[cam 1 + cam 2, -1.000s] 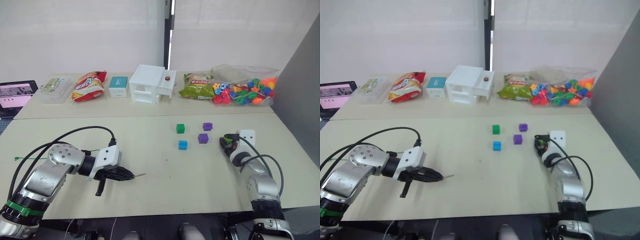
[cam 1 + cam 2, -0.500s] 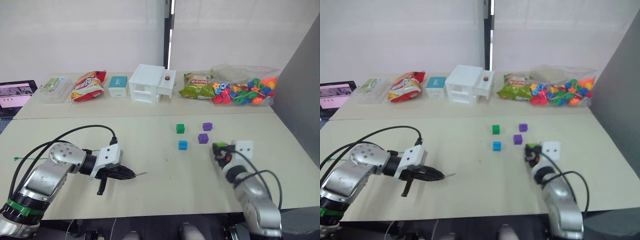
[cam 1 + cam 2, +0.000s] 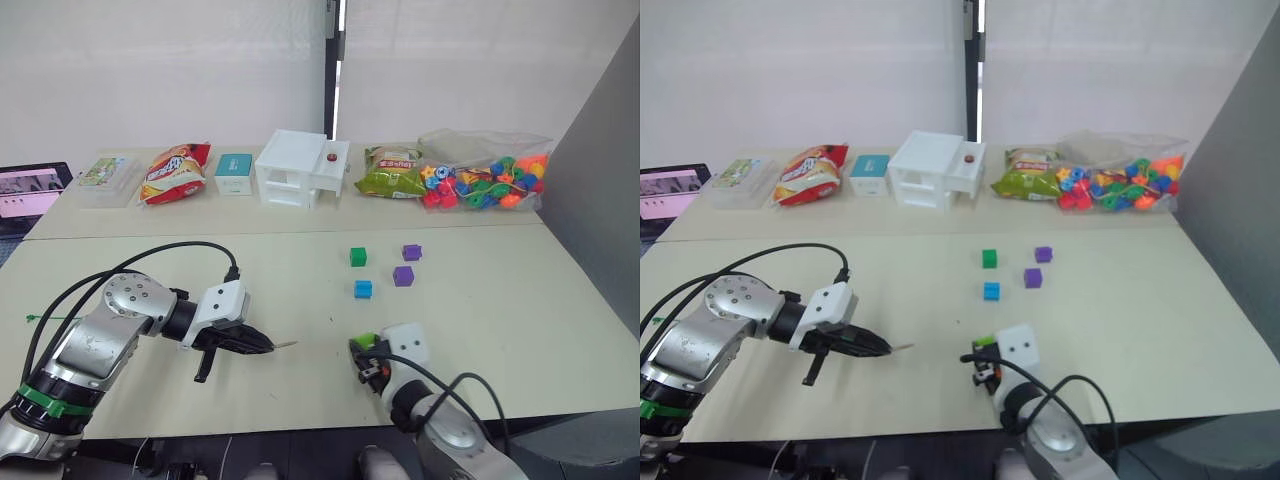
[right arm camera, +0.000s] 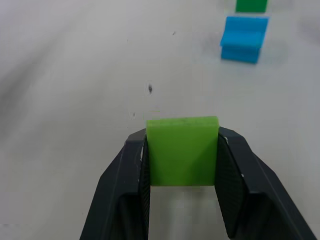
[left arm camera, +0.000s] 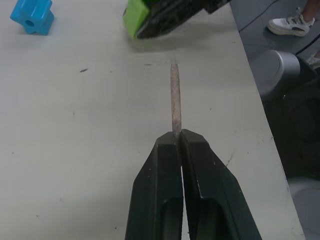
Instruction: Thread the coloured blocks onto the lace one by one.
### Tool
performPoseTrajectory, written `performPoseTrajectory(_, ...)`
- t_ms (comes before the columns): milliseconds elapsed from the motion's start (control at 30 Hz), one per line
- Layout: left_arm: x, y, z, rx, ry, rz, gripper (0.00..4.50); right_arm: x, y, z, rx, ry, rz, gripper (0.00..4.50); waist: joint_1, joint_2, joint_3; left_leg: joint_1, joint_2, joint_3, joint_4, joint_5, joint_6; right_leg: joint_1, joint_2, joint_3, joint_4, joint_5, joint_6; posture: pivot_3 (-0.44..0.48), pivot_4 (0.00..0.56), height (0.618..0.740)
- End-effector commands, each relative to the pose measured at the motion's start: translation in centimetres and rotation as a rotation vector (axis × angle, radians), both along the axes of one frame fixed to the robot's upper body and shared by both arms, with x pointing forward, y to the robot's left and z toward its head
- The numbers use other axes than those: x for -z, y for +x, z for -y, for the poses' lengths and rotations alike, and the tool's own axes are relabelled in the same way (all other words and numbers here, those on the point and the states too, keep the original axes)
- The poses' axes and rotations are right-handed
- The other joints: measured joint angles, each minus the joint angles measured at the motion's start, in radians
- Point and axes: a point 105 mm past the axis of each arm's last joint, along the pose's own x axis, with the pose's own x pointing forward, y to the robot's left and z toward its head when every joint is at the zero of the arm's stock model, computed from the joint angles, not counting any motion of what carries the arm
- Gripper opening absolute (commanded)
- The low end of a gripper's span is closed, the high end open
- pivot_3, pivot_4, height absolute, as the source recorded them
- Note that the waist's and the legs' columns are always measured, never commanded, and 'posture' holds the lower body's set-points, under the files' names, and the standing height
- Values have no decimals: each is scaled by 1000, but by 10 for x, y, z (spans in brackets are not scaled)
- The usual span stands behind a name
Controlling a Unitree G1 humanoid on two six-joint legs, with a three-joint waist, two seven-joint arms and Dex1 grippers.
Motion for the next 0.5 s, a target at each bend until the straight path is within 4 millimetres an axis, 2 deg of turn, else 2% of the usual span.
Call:
performPoseTrajectory(33,-8,-1,-3,10,7,21,0,16,1,-3,18,-12,-39,1167,0,-1,0,0,0,0,0,0,0,0,0,0,0,0,0,0,150,740)
performPoseTrajectory(100,-8,-1,-4,9,10,23,0,24,-3,-6,12,-3,-75,1167,0,-1,-1,0,0,0,0,0,0,1,0,0,0,0,0,0,150,740)
performPoseTrajectory(200,-9,1,-5,6,11,26,0,19,-5,-5,24,24,-49,1167,-2,-2,-1,1,0,0,0,0,0,1,0,0,0,0,0,0,150,740)
performPoseTrajectory(267,-8,2,-4,4,10,26,0,5,-5,0,24,44,16,2225,-2,-2,-1,1,0,0,0,0,0,1,0,0,0,0,0,0,150,740)
performPoseTrajectory(367,-7,2,-3,4,6,26,0,-10,-5,7,-5,43,87,3227,1,-2,-1,0,0,0,0,0,0,1,0,0,0,0,0,0,150,740)
performPoseTrajectory(500,-6,1,-2,0,0,27,0,-37,-7,15,-172,18,187,4490,3,-2,-1,0,0,0,1,0,0,1,-1,0,-1,0,0,0,150,740)
